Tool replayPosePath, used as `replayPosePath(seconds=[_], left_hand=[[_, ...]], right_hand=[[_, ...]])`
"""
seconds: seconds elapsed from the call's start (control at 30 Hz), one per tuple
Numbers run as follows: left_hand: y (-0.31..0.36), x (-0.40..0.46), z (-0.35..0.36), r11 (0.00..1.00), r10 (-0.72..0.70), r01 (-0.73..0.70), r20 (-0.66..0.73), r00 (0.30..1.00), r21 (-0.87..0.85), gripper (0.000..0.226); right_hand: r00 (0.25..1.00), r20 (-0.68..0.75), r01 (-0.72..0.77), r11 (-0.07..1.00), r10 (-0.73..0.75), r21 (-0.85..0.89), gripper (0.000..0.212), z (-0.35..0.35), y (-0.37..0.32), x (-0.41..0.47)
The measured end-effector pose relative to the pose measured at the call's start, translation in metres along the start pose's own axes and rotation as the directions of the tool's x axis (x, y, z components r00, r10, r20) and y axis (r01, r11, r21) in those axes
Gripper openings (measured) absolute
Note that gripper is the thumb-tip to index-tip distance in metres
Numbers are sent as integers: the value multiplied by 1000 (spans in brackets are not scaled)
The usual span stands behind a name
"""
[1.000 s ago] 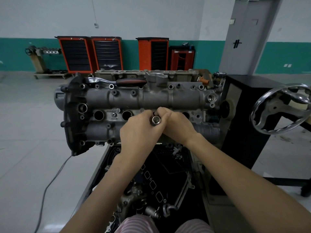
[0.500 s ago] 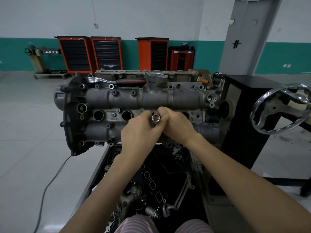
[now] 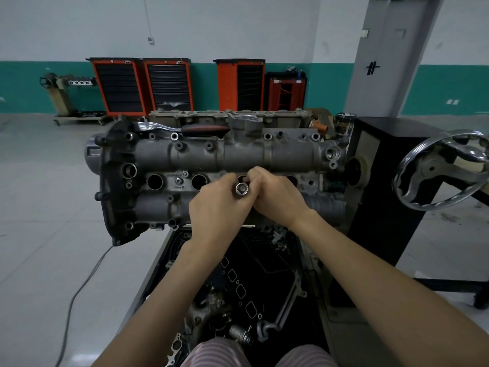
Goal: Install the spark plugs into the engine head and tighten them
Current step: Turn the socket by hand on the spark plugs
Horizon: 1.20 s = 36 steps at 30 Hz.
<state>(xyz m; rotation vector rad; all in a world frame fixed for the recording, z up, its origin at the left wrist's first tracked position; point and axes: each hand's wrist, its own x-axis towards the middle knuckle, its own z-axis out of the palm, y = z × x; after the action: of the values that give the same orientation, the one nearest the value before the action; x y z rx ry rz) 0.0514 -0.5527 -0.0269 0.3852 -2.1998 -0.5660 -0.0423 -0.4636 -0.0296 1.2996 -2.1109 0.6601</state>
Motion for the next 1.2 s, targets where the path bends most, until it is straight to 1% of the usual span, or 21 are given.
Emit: replayPosePath(seconds=[0.07, 0.1, 0.2, 0.23, 0.3, 0.33, 0.4, 0.5, 0.53, 0.6, 0.67, 0.7, 0.77, 0.8, 0.87, 0.93, 0.97, 1.03, 1.07, 1.13, 1.2], left_hand=[[-1, 2, 0, 998, 28, -28, -14, 1000, 48, 53], [-2, 2, 1, 998, 42, -41, -12, 999, 49, 52], [-3, 0, 2, 997, 77, -77, -20, 997, -21, 46], [-3, -1, 2, 995, 87, -88, -24, 996, -55, 44], [-4, -2, 2, 987, 95, -97, -20, 995, -126, 36], [-4, -2, 2, 984, 90, -91, -19, 996, -152, 32], [-6, -1, 4, 987, 64, -69, -36, 997, -145, 32], [-9, 4, 8, 996, 51, -56, -78, 996, -66, 48], [-11, 5, 9, 995, 85, -90, -99, 991, -46, 53], [-16, 7, 12, 973, 221, -228, -147, 964, -32, 54], [-21, 8, 13, 929, 343, -360, -162, 925, -90, 44], [-24, 8, 14, 908, 376, -399, -168, 911, -129, 37], [-29, 9, 15, 874, 403, -433, -172, 899, -218, 28], [-31, 10, 16, 858, 416, -447, -168, 894, -254, 28], [-32, 15, 18, 836, 456, -487, -173, 873, -254, 29], [-34, 24, 19, 829, 496, -531, -206, 844, -178, 34], [-35, 30, 19, 819, 525, -560, -229, 820, -128, 41], [-38, 38, 21, 778, 589, -625, -265, 763, -70, 55], [-39, 40, 22, 760, 607, -646, -271, 747, -79, 57], [-42, 40, 26, 750, 604, -652, -285, 745, -116, 58], [-45, 35, 31, 763, 577, -630, -284, 765, -145, 59]], right_hand=[[999, -36, -7, 1000, 7, 4, 19, -2, 0, 0], [999, -43, 3, 1000, -3, 0, 19, -3, -1, 0], [1000, -8, 1, 1000, -1, 10, 20, -4, -4, 0], [1000, 5, 1, 1000, -1, 1, 25, -4, -4, -1], [998, 30, 49, 998, -48, -28, 35, -4, -2, -2], [996, 39, 78, 997, -76, -28, 32, -3, -1, -2], [996, 69, 65, 998, -64, -17, 22, -2, 1, -2], [999, 46, -19, 999, 17, 32, 16, -2, 1, -1], [999, 27, -31, 999, 30, 44, 14, -2, 1, 0], [999, 9, -39, 999, 39, 35, 17, -2, 2, 0], [999, 19, -32, 999, 32, 32, 17, -2, 2, 0], [999, 30, -23, 999, 22, 29, 17, -2, 1, 0], [999, 35, 15, 1000, -15, 5, 35, -4, -1, 0], [998, 42, 47, 999, -47, -11, 40, -5, -1, -1], [993, 59, 102, 995, -100, -19, 32, -4, -1, -2], [994, 62, 90, 995, -87, -32, 19, -3, 0, -1], [997, 43, 72, 997, -70, -37, 15, -2, 0, -1], [999, -12, 41, 999, -42, -19, 15, -2, -1, 0], [999, -28, 27, 1000, -28, -11, 17, -3, -1, 0], [999, -33, 14, 1000, -14, -12, 20, -3, -1, 0], [1000, -21, 6, 1000, -6, 6, 20, -3, 0, 0]])
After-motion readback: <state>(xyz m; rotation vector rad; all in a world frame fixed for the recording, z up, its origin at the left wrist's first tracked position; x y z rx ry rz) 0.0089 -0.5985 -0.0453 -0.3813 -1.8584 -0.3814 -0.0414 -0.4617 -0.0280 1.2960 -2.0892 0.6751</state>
